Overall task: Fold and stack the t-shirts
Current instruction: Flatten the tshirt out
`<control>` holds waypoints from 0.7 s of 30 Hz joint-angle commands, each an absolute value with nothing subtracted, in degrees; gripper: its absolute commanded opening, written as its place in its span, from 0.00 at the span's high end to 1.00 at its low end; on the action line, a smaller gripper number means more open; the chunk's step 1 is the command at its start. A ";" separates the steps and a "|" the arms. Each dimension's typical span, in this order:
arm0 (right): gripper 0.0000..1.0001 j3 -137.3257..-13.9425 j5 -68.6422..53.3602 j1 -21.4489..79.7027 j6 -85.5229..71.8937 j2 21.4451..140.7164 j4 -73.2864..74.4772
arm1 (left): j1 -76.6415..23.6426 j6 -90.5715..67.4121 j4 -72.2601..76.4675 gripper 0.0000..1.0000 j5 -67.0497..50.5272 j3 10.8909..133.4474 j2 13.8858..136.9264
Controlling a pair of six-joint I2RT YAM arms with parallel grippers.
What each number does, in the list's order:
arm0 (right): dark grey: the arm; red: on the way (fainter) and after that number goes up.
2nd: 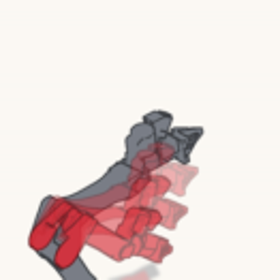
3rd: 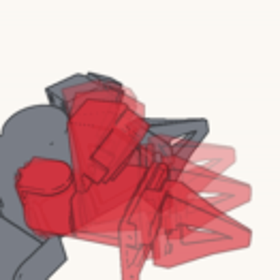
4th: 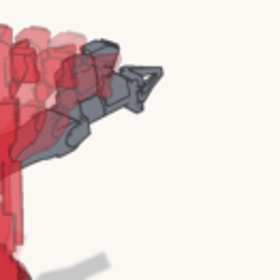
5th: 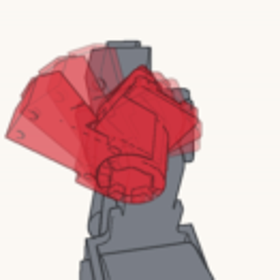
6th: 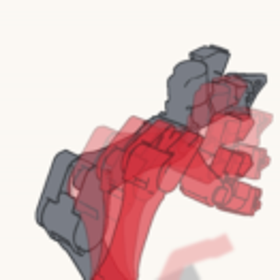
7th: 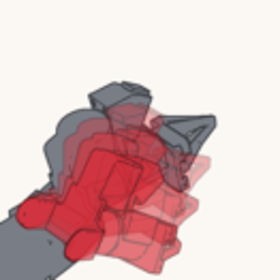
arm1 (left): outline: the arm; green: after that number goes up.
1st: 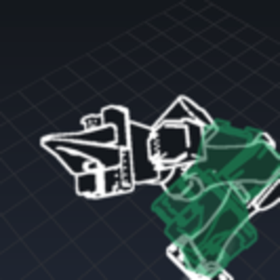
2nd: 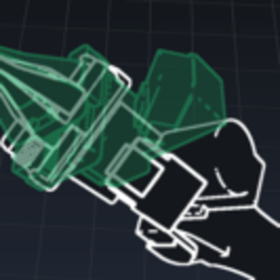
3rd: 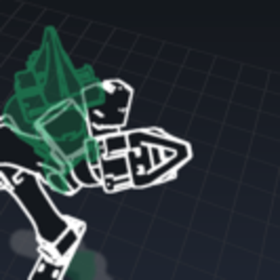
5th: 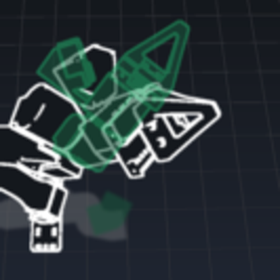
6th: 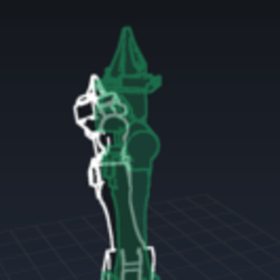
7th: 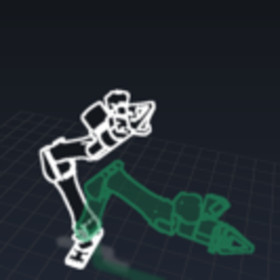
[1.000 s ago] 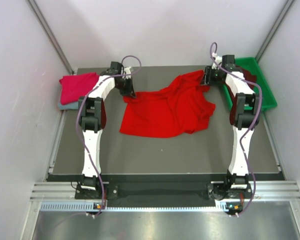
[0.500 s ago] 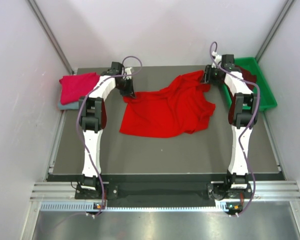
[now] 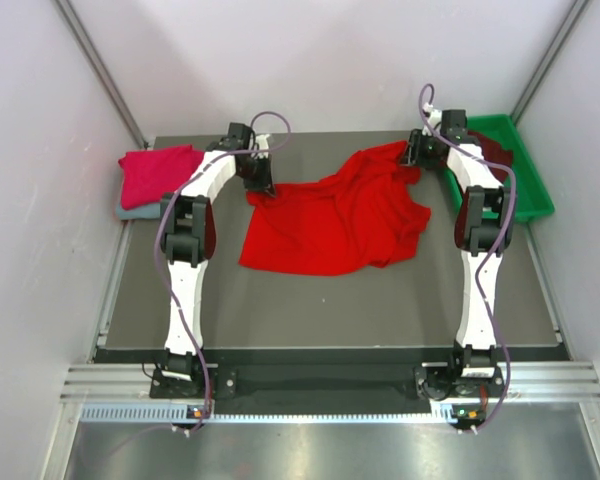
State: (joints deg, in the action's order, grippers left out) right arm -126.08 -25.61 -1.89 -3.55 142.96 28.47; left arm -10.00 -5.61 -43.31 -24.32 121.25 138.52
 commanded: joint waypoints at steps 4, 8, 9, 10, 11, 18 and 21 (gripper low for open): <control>0.58 -126.65 -26.19 -1.58 -3.52 141.94 27.25 | -10.02 -4.83 -42.80 1.00 -24.17 121.02 134.65; 0.59 -126.39 -25.84 -1.32 -3.25 142.03 27.51 | -10.02 -4.83 -42.80 1.00 -24.26 121.29 134.74; 0.59 -126.13 -25.84 -1.23 -3.25 142.12 27.51 | -9.93 -4.83 -42.89 1.00 -24.26 121.29 134.65; 0.60 -125.95 -25.84 -1.14 -3.08 142.12 27.60 | -9.93 -4.83 -42.89 1.00 -24.26 121.29 134.74; 0.60 -125.95 -25.84 -0.97 -3.16 142.03 27.51 | -9.93 -4.83 -42.80 1.00 -24.34 121.29 134.74; 0.61 -125.07 -25.84 -0.44 -3.16 141.77 27.69 | -9.93 -5.10 -42.80 1.00 -24.52 121.38 134.91; 0.61 -124.54 -25.93 -0.44 -3.08 141.68 27.86 | -9.93 -5.10 -42.71 1.00 -24.52 121.46 135.09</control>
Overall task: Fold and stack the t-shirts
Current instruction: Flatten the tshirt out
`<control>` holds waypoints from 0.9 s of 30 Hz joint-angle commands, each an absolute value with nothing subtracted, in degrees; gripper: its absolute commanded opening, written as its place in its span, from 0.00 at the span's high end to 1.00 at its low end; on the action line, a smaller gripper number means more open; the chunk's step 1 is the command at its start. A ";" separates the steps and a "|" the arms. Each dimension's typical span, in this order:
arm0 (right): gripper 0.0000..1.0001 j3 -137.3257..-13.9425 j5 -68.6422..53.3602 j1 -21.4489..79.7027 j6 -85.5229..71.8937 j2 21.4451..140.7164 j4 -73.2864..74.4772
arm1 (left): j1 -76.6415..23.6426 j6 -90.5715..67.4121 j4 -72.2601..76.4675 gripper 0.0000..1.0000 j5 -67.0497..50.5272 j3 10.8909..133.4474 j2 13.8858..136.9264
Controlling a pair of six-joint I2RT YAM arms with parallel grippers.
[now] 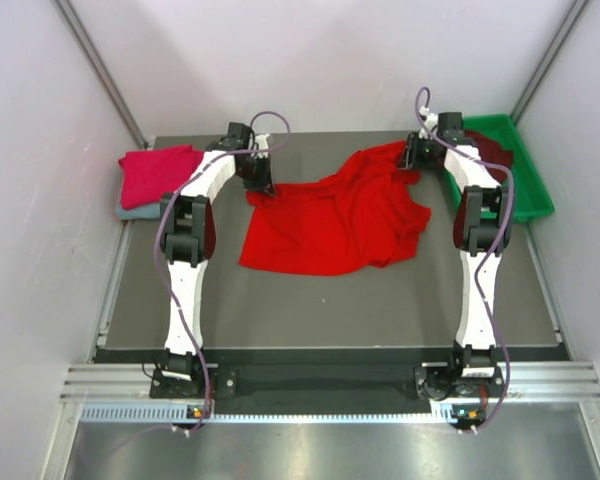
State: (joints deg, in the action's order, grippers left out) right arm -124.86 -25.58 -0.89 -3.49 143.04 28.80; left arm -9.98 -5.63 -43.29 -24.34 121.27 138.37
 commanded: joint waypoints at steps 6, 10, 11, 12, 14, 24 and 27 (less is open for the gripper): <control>0.64 -124.01 -25.58 -0.44 -2.81 141.15 28.12 | -9.93 -5.36 -42.63 1.00 -24.79 121.64 135.35; 0.72 -123.75 -25.49 -0.44 -2.37 140.72 28.30 | -9.93 -5.45 -42.45 1.00 -25.05 121.73 135.44; 0.74 -123.66 -25.49 -0.44 -2.29 140.71 28.30 | -9.93 -5.54 -42.45 1.00 -25.14 121.73 135.53; 0.80 -123.66 -25.49 -0.44 -2.29 140.54 28.30 | -9.93 -5.54 -42.45 1.00 -25.14 121.73 135.53; 0.86 -123.66 -25.31 -0.44 -2.20 140.28 28.30 | -9.84 -5.54 -42.45 1.00 -25.14 121.90 135.53; 1.00 -126.56 -24.00 -0.44 -1.23 132.55 27.16 | -7.21 -2.99 -42.89 1.00 -24.26 126.56 135.09; 1.00 -129.01 -22.94 -0.44 -0.62 127.55 26.28 | -5.45 -3.08 -42.45 1.00 -24.61 128.75 134.74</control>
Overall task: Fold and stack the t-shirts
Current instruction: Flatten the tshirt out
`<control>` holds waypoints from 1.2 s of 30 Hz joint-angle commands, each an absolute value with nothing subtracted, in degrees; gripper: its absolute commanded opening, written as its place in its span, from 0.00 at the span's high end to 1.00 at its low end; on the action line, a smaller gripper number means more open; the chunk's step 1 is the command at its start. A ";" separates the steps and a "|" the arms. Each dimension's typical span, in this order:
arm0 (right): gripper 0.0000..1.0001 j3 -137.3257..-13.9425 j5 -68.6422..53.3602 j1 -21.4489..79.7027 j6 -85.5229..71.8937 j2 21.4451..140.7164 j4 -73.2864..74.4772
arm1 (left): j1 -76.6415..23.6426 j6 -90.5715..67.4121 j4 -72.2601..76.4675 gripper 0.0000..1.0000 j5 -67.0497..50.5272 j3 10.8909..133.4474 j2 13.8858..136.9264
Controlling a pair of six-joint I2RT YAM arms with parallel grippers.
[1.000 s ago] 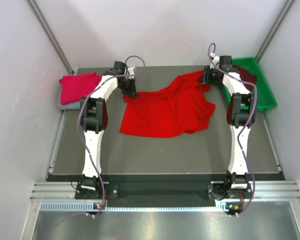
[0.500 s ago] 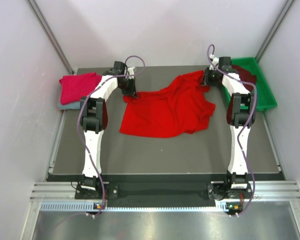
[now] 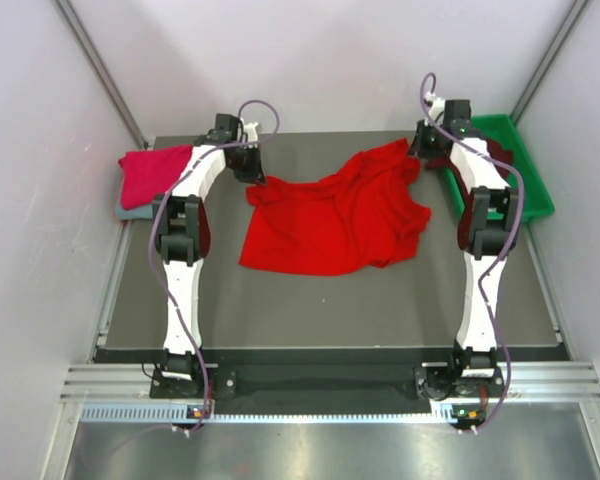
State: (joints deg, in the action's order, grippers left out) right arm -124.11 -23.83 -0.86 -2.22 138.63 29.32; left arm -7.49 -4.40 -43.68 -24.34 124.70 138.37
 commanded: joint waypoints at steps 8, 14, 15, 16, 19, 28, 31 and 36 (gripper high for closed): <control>1.00 -129.29 -20.39 -0.44 2.37 116.12 26.72 | -2.02 -0.63 -37.89 1.00 -26.81 132.19 130.09; 1.00 -125.51 -18.89 -0.79 4.22 107.94 27.95 | -1.50 1.59 -37.70 1.00 -26.71 132.10 124.20; 1.00 -125.07 -19.24 -1.14 3.44 106.45 27.95 | -1.15 1.32 -38.23 1.00 -27.15 132.01 122.36; 1.00 -124.89 -19.34 -1.58 2.99 105.65 28.04 | -1.06 1.32 -38.15 1.00 -27.59 131.75 121.21; 1.00 -123.93 -19.60 -2.98 2.64 101.71 28.83 | -0.97 2.28 -38.23 1.00 -26.99 131.05 116.29; 1.00 -113.38 -20.74 -5.71 -2.63 79.66 29.09 | -0.88 3.69 -35.51 1.00 -25.76 125.87 94.42; 1.00 -110.57 -22.93 -8.95 -6.15 73.05 28.57 | -0.97 6.92 -32.18 1.00 -25.14 120.51 86.59; 1.00 -107.14 -26.18 -12.56 -12.03 64.88 27.60 | -0.97 14.58 -28.83 1.00 -22.68 109.52 74.63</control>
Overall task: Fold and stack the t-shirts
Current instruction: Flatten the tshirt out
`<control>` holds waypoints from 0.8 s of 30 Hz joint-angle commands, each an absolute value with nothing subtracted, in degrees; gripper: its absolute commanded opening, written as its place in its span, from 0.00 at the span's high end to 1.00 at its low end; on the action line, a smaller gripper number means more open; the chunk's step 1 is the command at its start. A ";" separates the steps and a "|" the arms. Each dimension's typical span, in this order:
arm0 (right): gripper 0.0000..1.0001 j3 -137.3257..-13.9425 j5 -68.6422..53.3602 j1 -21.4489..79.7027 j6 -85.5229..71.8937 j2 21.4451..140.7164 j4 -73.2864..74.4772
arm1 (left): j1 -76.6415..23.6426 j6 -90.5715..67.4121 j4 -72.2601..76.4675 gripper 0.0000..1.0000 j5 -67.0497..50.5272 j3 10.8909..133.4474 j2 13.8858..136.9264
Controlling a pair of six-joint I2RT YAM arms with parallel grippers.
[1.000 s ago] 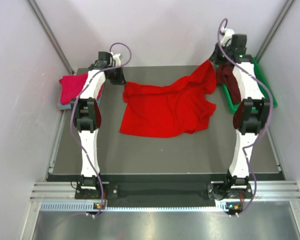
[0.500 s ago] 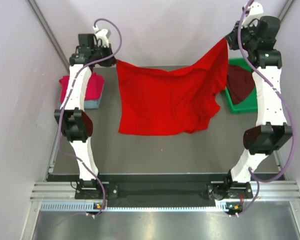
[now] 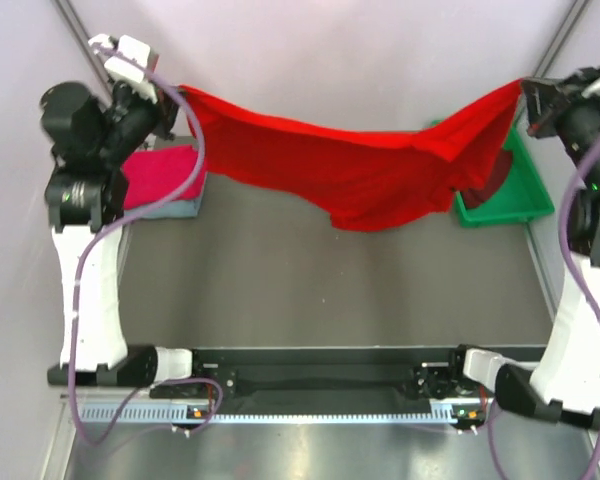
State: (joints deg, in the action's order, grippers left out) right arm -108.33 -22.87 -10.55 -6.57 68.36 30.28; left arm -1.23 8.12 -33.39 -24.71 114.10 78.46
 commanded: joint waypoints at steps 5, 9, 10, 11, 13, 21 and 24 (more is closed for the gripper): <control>1.00 -107.23 -28.39 -13.54 -13.80 60.13 29.88 | -0.97 15.12 -30.24 1.00 -23.64 105.39 65.77; 1.00 -107.93 -27.60 -13.45 -14.68 57.49 30.67 | -0.97 12.49 -29.01 1.00 -21.89 103.71 62.14; 1.00 -108.02 -27.16 -13.62 -14.59 57.39 30.67 | -0.97 11.44 -28.31 1.00 -21.54 102.67 61.70; 1.00 -107.50 -26.72 -13.62 -14.76 57.39 30.67 | -1.05 10.99 -26.39 1.00 -21.01 101.87 60.83; 1.00 -106.70 -25.58 -13.80 -15.03 58.09 29.54 | -0.97 10.11 -24.62 1.00 -20.57 99.86 60.56; 1.00 -100.90 -22.59 -14.94 -15.12 67.74 25.84 | -0.97 11.51 -27.25 1.00 -18.11 96.25 70.39; 1.00 -99.32 -22.50 -15.03 -14.33 73.71 23.91 | -0.97 12.04 -25.93 1.00 -19.25 91.07 74.26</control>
